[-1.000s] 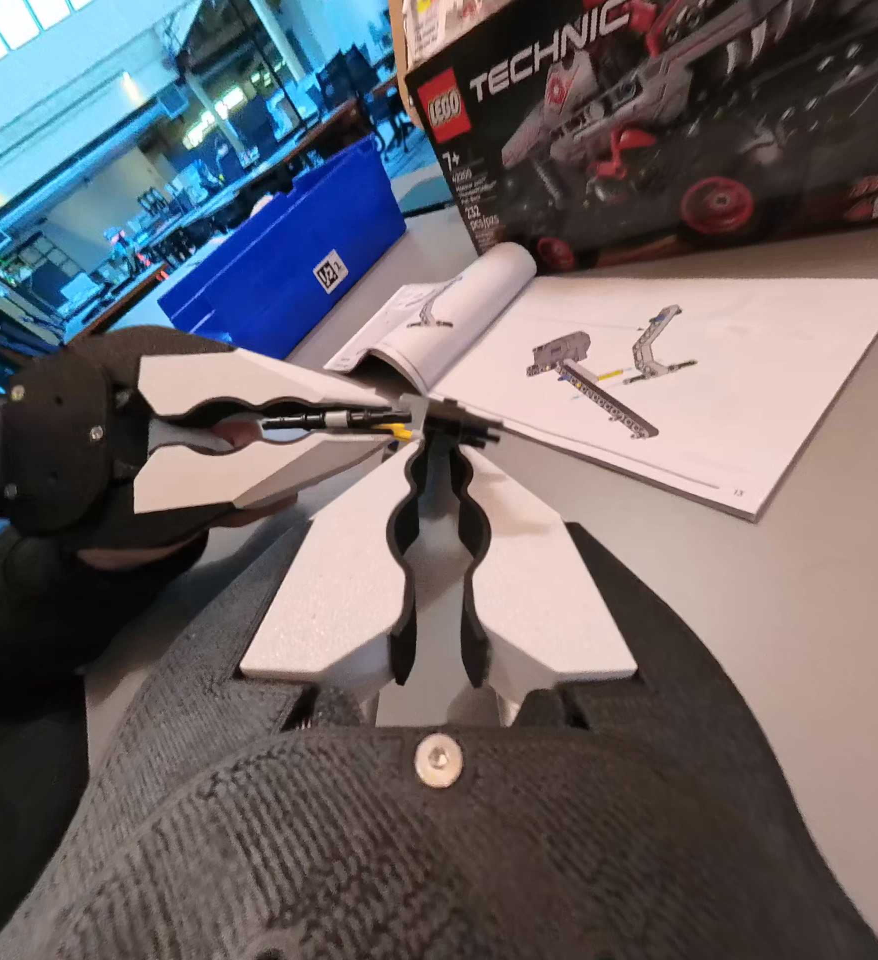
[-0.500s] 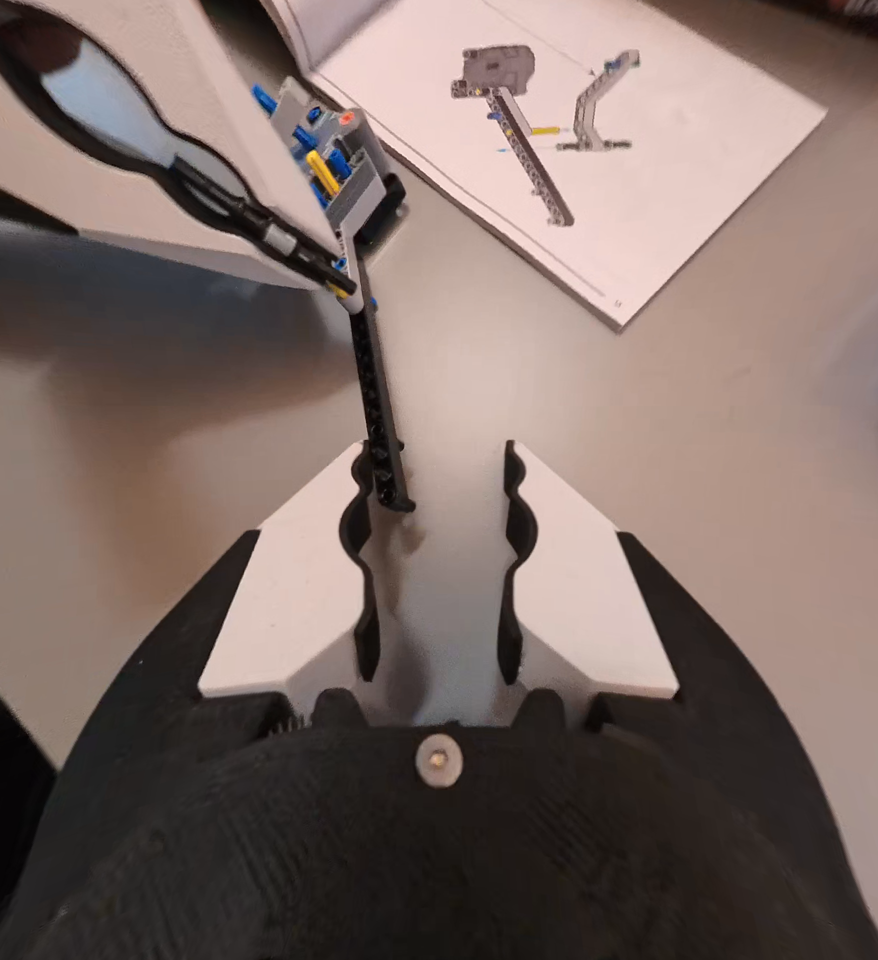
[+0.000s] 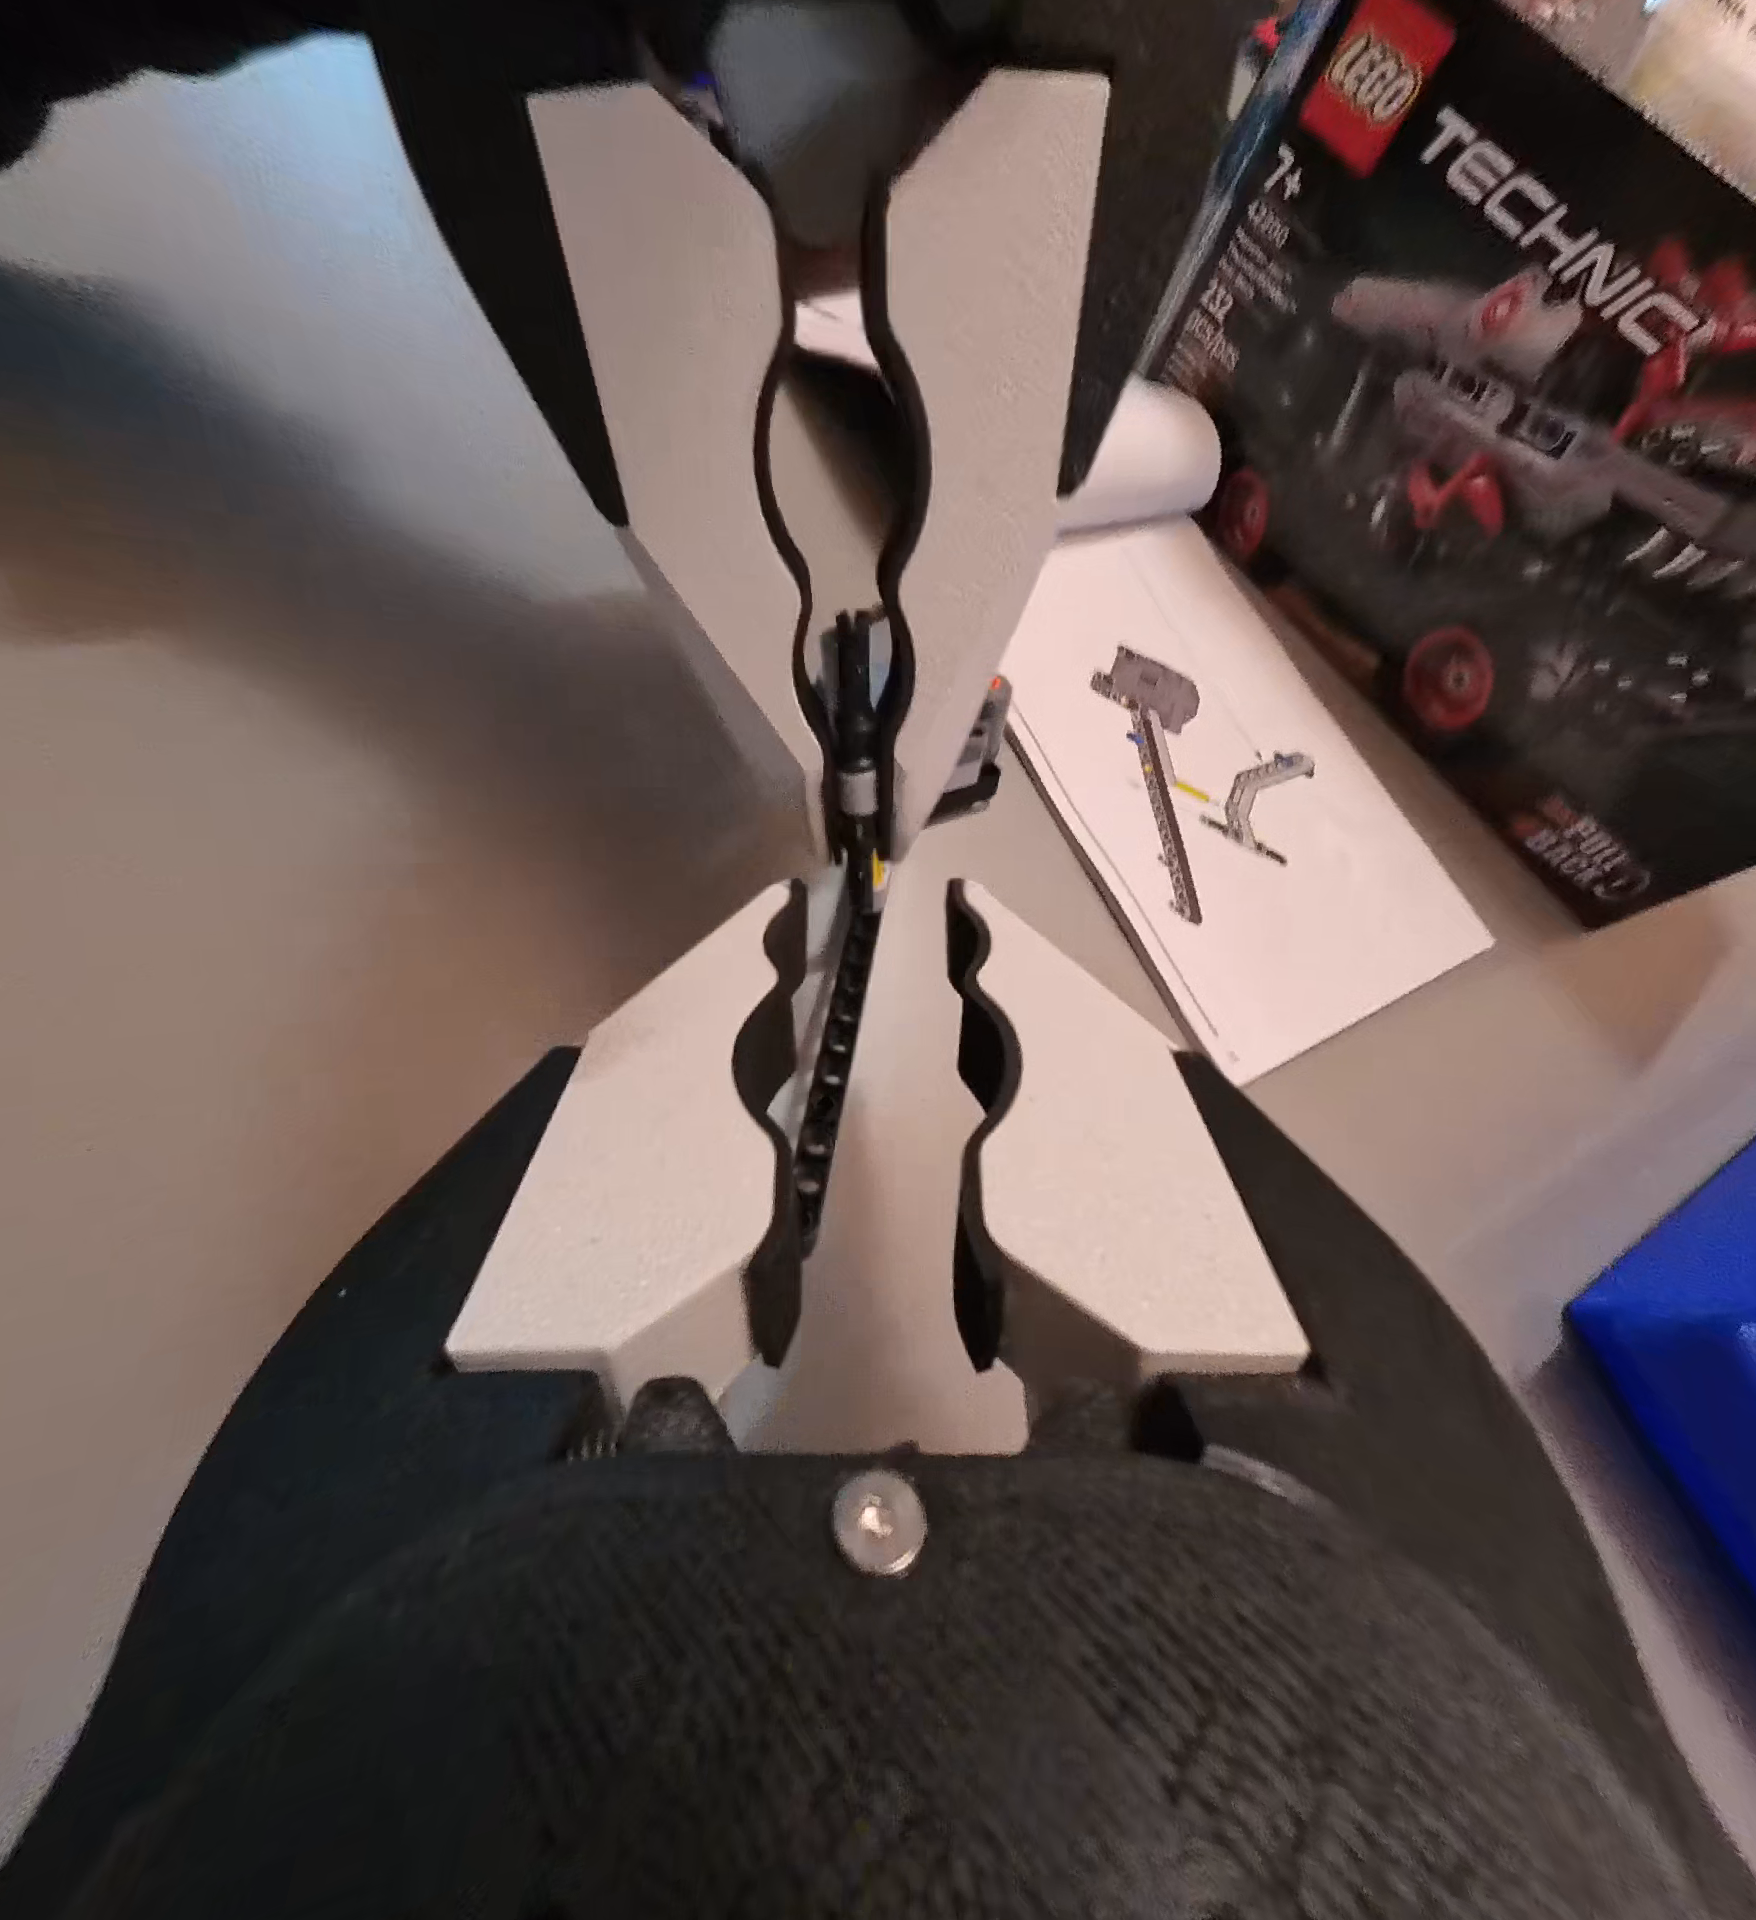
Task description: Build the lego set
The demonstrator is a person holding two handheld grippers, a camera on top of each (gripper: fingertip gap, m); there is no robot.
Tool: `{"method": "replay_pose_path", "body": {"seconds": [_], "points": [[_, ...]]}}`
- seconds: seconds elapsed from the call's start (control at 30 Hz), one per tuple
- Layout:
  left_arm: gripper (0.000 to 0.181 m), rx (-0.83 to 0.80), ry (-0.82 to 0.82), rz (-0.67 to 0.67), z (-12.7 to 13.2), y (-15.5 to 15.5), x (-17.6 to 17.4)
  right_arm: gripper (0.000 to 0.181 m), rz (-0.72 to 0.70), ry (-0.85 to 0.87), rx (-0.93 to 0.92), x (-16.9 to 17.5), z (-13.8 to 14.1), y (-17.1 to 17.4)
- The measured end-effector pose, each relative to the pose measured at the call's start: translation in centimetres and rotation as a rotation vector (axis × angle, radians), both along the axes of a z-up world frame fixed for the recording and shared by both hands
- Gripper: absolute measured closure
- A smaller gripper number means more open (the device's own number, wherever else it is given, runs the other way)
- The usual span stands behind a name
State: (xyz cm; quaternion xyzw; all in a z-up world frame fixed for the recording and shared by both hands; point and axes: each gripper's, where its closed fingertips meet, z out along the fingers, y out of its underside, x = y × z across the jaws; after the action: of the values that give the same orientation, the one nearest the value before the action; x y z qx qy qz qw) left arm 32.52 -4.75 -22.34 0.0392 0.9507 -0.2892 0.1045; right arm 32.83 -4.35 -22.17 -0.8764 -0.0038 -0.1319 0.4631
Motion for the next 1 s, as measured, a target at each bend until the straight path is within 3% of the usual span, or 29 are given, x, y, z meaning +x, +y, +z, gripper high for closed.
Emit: {"method": "replay_pose_path", "body": {"seconds": [0.03,0.6,0.73,1.0], "points": [[0.177,-0.013,0.01,-0.01,0.2,-0.2,-0.1,0.161,0.01,0.008,0.013,-0.2,0.1,0.2],[0.177,-0.169,-0.04,-0.032,3.3,-0.1,0.2,0.18,0.022,-0.078,0.155,0.2,2.8,0.7],[0.163,-0.165,-0.087,0.0,3.6,0.2,0.6,0.18,-0.016,-0.06,0.19,1.0,3.0,0.1],[0.168,-0.105,-0.137,0.051,3.9,0.8,1.3,0.18,-0.016,-0.028,0.286,1.4,3.4,-0.6]]}}
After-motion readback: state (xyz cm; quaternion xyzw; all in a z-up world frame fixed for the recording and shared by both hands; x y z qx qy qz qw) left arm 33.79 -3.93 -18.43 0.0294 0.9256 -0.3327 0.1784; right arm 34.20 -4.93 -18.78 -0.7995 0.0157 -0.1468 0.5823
